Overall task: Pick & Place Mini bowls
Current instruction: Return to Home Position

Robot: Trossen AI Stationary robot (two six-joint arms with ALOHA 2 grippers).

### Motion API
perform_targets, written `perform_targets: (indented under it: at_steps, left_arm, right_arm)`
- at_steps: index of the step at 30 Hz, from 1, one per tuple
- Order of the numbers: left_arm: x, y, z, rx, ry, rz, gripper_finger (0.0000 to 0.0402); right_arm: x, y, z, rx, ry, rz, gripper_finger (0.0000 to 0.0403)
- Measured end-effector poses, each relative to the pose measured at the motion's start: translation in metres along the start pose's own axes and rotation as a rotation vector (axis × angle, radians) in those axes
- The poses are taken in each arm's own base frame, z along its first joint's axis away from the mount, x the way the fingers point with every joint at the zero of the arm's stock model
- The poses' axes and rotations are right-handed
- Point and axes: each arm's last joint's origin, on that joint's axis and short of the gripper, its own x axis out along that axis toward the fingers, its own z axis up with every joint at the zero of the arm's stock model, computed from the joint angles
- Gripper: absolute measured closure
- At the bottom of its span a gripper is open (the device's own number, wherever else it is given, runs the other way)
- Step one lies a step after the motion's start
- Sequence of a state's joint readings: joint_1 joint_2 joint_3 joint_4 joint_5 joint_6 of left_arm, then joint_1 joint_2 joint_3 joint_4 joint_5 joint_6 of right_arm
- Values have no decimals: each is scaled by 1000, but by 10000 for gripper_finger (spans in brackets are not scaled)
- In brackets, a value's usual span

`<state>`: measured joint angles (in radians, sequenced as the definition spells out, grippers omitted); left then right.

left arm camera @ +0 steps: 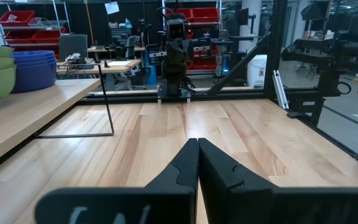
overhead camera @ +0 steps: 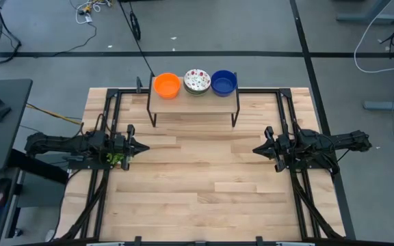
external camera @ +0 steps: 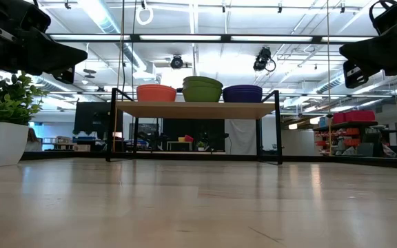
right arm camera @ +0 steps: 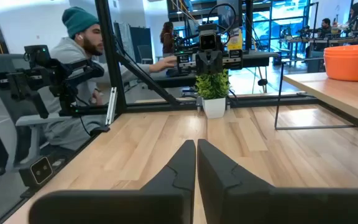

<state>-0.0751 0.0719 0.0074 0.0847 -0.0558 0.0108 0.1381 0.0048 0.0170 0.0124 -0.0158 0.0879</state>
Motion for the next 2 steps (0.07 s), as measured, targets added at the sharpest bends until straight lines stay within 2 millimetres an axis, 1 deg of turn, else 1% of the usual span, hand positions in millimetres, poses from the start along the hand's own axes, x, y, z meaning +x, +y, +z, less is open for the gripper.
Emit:
perform_targets:
  at_steps: [2]
  left_arm:
    - [0, 0, 0, 0, 0, 0, 390]
  right_arm:
    - [0, 0, 0, 0, 0, 0, 381]
